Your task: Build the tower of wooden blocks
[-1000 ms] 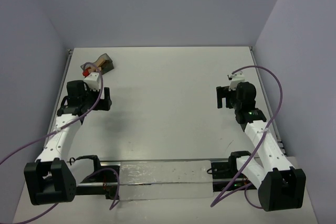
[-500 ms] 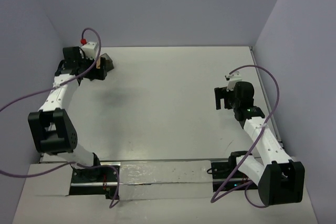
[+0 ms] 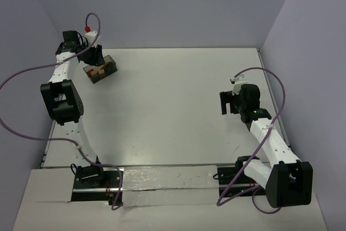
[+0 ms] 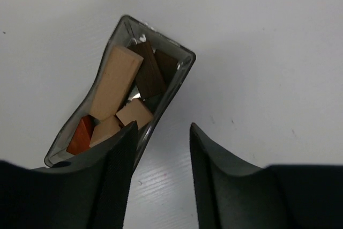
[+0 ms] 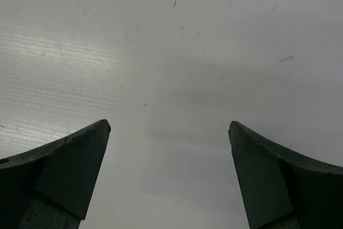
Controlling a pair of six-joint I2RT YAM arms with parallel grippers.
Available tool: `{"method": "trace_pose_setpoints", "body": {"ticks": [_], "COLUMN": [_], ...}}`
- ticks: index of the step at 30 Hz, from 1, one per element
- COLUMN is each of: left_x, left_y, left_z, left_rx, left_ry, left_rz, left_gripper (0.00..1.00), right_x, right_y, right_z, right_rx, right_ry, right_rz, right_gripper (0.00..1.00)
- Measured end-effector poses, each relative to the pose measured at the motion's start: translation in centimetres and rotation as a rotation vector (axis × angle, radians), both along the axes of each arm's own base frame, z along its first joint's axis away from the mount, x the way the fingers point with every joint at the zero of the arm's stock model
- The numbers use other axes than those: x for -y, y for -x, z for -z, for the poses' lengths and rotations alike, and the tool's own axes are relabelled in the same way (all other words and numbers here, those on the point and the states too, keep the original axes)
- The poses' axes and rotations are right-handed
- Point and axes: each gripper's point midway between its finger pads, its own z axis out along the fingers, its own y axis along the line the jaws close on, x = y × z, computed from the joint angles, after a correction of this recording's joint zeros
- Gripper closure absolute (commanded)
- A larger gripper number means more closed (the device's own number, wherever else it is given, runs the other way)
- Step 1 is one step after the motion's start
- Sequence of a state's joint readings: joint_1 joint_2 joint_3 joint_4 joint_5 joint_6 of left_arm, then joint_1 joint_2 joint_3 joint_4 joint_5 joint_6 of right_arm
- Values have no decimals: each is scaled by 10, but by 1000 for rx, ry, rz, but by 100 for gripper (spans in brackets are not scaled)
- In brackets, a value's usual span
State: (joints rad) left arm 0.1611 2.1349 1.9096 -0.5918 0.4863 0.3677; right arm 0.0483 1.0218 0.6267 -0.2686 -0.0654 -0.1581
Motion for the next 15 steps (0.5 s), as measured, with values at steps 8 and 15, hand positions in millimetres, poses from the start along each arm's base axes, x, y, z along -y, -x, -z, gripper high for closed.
{"method": "trace_pose_setpoints", "body": {"ticks": [8, 15], "left_x": [0, -9], "left_y": [12, 17], "left_z": [26, 56], "left_rx": [-65, -130], "left_ry": [-42, -101], "left_rz": [79, 100], "left_gripper": [54, 54], "right_x": [-1, -1], "right_y": [-1, 0], "right_z": [-1, 1], "right_rx": [-2, -12], "right_ry": [0, 2], "right_rz": [-9, -11], "right_gripper": [0, 0]}}
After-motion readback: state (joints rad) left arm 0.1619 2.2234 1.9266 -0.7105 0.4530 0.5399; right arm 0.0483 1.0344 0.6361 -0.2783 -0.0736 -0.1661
